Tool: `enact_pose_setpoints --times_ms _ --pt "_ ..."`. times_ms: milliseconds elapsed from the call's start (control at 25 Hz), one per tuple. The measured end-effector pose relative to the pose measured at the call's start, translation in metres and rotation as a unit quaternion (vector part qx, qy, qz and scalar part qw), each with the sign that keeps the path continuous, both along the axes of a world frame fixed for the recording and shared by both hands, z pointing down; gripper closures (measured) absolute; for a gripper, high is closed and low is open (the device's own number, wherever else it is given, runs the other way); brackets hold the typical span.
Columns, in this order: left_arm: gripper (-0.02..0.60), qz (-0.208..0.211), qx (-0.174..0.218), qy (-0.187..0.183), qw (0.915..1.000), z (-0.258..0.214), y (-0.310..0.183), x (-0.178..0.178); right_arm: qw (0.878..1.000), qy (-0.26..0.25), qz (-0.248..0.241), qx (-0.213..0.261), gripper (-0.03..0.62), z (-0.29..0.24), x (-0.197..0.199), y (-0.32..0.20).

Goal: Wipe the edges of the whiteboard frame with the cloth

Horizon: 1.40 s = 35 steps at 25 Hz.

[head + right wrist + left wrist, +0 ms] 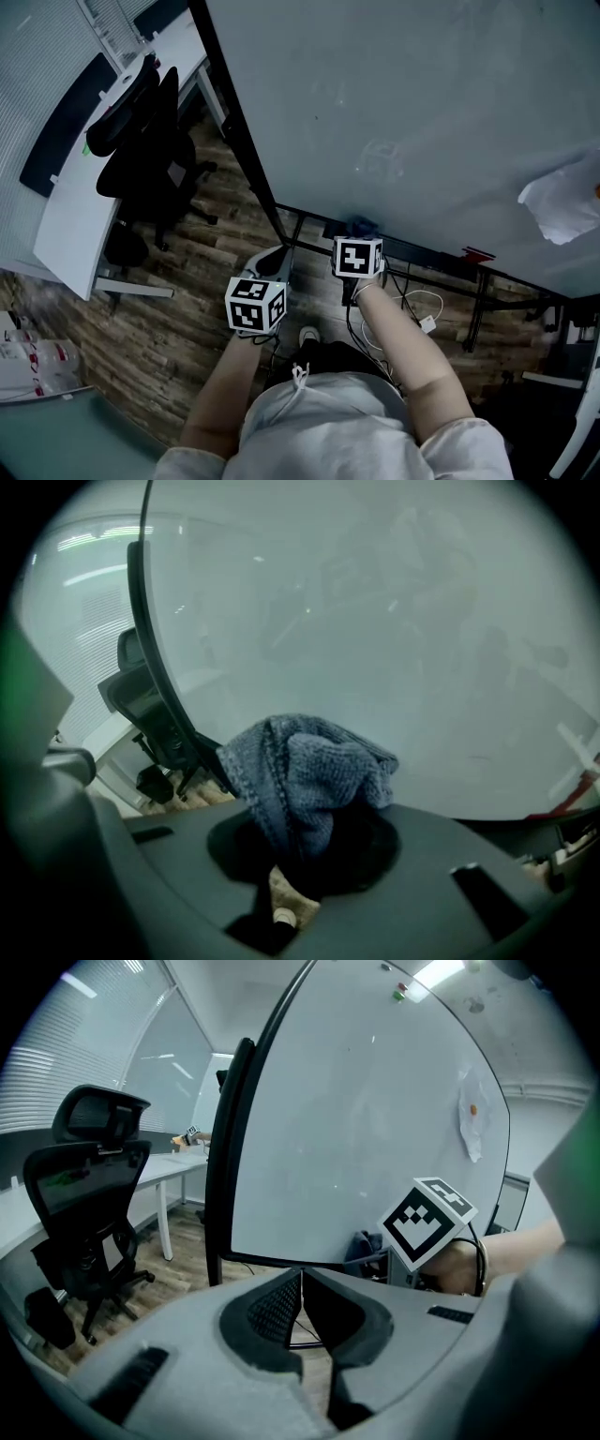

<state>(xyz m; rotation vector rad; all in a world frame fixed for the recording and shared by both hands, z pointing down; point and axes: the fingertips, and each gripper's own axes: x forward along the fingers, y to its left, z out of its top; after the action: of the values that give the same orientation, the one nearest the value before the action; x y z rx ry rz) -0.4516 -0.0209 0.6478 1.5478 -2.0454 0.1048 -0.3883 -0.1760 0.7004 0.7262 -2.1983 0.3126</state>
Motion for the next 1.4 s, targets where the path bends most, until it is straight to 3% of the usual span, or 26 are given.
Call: enact_pose_setpoints --times_ms 240,480,680,1000,1160,1400 --pt "0.561 0.003 0.005 -0.007 1.0 0.007 0.002 -0.014 1.0 0.0 -0.004 0.0 0.516 0.002 -0.011 0.008" --pt "0.561 0.005 0.0 0.007 1.0 0.012 0.008 -0.028 0.999 0.005 -0.041 -0.017 0.516 0.006 -0.043 0.033" --pt "0.561 0.008 -0.008 0.018 0.9998 0.016 0.024 -0.046 1.0 0.022 -0.021 -0.007 0.516 0.007 -0.063 0.041" --pt "0.561 0.042 -0.019 0.033 0.9984 0.023 0.045 -0.07 0.999 0.042 -0.026 -0.004 0.516 0.005 -0.092 0.06" --pt "0.561 0.071 -0.025 0.029 0.9967 0.025 0.051 -0.074 0.999 0.014 -0.045 -0.022 0.516 0.001 -0.12 0.079" --pt "0.561 0.095 -0.029 0.025 0.9947 0.029 0.066 -0.089 0.999 0.0 -0.03 -0.03 0.516 0.007 -0.152 0.09"
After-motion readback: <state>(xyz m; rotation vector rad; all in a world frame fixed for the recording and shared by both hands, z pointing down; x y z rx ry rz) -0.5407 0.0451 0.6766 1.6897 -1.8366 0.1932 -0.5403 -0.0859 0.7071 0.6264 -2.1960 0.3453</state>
